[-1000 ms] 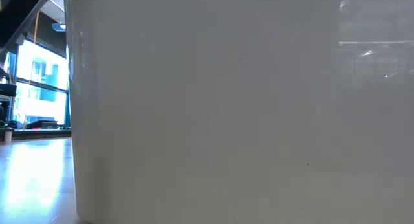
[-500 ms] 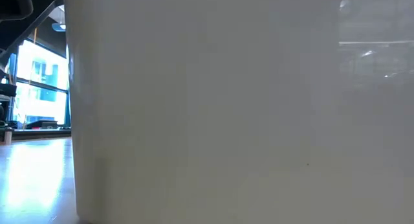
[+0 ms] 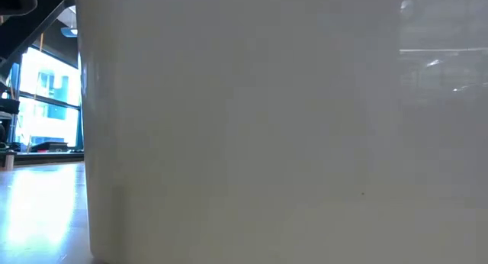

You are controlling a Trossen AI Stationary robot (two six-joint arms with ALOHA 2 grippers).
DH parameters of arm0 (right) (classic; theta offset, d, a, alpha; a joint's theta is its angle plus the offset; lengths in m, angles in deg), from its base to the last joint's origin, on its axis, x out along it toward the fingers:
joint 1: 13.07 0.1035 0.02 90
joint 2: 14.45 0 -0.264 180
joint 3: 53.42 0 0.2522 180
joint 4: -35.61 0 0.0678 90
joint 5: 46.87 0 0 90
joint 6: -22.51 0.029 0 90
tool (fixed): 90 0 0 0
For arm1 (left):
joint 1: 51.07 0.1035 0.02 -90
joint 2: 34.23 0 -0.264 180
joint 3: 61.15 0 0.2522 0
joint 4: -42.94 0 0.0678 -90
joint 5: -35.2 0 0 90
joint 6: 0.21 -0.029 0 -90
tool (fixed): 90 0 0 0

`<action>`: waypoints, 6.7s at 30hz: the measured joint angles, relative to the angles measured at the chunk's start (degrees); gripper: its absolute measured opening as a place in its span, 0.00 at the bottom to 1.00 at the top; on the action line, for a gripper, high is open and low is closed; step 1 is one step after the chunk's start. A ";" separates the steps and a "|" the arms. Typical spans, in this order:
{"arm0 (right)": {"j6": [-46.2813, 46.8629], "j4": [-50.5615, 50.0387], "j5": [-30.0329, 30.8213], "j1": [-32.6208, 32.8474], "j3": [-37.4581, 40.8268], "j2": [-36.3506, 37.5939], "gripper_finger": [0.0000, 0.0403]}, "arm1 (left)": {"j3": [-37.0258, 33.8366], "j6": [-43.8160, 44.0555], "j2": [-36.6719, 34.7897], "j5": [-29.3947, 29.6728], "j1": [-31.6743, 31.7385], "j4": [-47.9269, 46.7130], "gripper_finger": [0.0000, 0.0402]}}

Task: Sort & place blocks by color
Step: Put the orange block into the gray bin, then put the green block into the white bin

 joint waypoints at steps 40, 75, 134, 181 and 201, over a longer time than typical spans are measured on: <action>-8.20 -15.06 -13.88 0.01 0.00 0.00 0.50 | 0.00 2.84 -19.89 5.21 -7.48 -28.27 0.52; 9.85 -23.79 -17.96 14.26 0.00 0.00 0.50 | -11.10 28.71 -27.17 17.12 -46.84 -41.71 0.52; 15.86 -23.91 -15.20 22.93 0.00 0.00 0.50 | -17.18 74.97 -8.62 22.10 -84.67 -16.64 0.52; 22.38 -23.80 -17.26 24.75 0.00 0.00 0.50 | -17.27 42.90 -20.01 37.08 -72.56 -18.44 0.18; 20.34 -21.27 -4.62 23.24 -0.04 0.00 0.50 | -17.16 17.44 -25.90 25.72 -60.96 15.89 0.18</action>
